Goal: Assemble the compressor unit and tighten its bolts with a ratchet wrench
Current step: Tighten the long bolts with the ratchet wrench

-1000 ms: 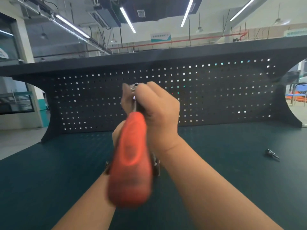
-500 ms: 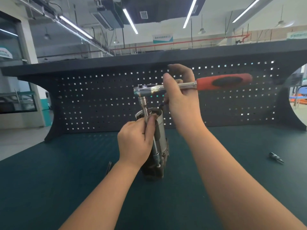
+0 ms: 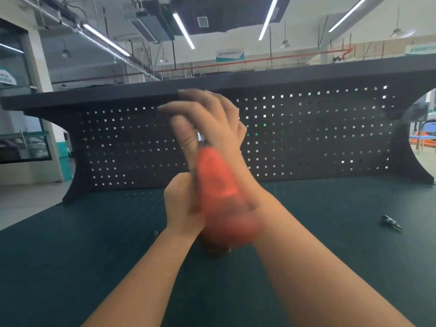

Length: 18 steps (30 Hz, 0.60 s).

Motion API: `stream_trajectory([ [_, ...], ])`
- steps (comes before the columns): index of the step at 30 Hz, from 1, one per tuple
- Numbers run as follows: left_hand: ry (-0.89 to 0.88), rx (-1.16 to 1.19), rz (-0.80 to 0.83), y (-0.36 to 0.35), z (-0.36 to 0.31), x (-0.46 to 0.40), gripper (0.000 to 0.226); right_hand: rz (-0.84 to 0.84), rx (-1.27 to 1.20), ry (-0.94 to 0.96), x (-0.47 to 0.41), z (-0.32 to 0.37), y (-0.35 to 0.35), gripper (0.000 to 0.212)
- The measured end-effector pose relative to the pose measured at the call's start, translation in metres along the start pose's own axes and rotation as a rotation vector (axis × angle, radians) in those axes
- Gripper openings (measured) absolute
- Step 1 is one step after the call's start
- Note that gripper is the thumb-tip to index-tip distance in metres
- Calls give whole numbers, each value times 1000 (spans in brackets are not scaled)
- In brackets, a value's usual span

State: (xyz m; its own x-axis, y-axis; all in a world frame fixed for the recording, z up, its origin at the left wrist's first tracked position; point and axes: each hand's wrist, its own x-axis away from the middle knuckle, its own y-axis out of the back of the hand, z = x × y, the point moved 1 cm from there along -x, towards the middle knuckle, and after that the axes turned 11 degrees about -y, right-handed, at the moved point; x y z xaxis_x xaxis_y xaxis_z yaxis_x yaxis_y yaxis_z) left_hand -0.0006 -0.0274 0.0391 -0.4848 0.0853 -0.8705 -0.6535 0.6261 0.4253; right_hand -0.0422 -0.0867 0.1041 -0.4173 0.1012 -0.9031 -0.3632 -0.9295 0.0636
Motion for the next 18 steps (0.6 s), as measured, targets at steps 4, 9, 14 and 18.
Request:
stream_trajectory([
  [4, -322, 46, -265, 5, 15, -2, 53, 61, -258, -301, -26, -30, 28, 27],
  [9, -357, -12, -294, 0, 9, -4, 47, -42, -422, -383, -26, -40, 33, 30],
  [14, -276, 47, -334, -1, 18, -3, 36, -61, -140, -62, -6, -13, 8, 26],
  [18, -115, 202, -240, 1, 18, 0, 27, -189, -72, -46, 0, -1, -4, 30],
])
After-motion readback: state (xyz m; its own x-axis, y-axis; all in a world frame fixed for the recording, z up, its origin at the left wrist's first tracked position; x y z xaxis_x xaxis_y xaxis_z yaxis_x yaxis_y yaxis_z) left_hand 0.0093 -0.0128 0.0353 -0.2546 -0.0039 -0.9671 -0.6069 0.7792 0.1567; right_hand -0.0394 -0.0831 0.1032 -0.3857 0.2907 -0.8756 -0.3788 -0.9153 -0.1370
